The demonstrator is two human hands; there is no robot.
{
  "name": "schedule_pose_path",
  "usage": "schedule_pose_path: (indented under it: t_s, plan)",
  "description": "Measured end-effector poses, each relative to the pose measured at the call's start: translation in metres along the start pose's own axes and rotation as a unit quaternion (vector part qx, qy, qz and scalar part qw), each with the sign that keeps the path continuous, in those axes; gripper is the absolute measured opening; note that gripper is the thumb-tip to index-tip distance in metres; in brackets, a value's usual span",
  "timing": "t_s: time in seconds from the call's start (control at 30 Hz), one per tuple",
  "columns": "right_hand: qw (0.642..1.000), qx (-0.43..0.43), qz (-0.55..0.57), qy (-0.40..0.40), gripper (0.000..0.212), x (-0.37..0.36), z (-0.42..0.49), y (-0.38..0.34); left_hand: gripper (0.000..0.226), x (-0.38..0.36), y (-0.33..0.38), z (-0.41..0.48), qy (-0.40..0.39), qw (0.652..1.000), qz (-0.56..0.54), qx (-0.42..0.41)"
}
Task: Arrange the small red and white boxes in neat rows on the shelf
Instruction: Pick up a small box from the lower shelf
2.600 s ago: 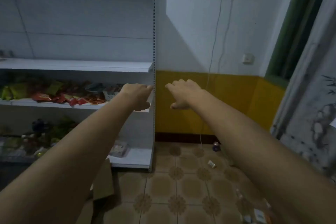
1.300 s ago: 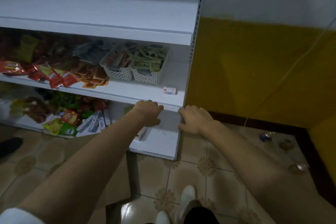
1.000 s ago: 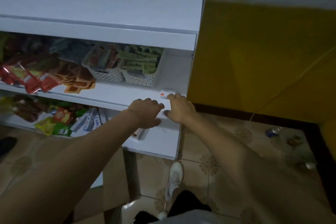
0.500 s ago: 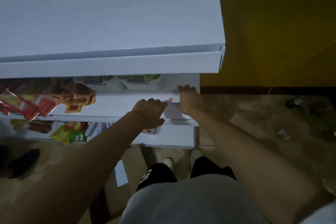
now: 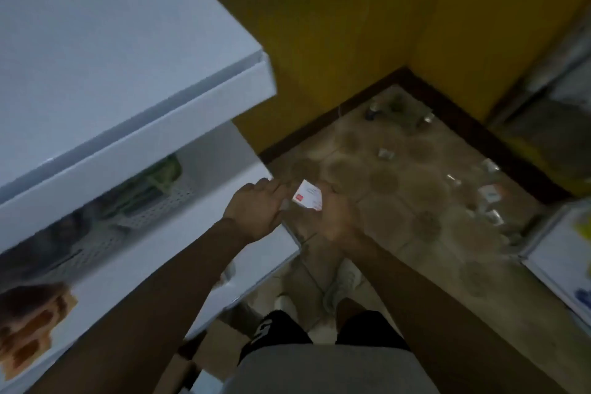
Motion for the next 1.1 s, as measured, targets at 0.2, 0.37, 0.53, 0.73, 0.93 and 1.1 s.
schedule_pose_path:
  t_s: [0.2,0.37,0.53,0.73,0.93,1.1]
  plan:
    - [0.982,-0.084,0.093,0.142,0.07,0.103,-0.082,0.095,0.062,0.025,0.142,0.062,-0.009,0.976,0.112,-0.186]
    - [0.953,-0.153,0.092,0.246,0.057,0.182,-0.159,0.181,0.068,0.051,0.28,0.101,0.017,0.949,0.133,-0.285]
    - [0.909,-0.247,0.083,0.326,0.065,0.269,-0.26,0.281,0.067,0.085,0.44,0.127,0.057,0.913,0.147,-0.376]
    - [0.836,-0.319,0.087,0.439,0.047,0.355,-0.397,0.378,0.067,0.128,0.635,0.106,0.138,0.833,0.127,-0.52]
    - [0.727,-0.386,0.077,0.563,0.049,0.426,-0.526,0.433,0.07,0.18,0.797,0.074,0.188,0.74,0.101,-0.638]
    - [0.67,-0.41,0.05,0.617,0.055,0.491,-0.587,0.455,0.067,0.214,0.901,0.071,0.197,0.677,0.039,-0.708]
Point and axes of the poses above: each hand's wrist, its own z-axis towards the middle knuckle, its own x-axis out of the back of the hand, y = z × x, the point moved 7 cm from there along z, towards the middle knuckle, and after that the axes turned 9 degrees about z, right-handed, at the moved point
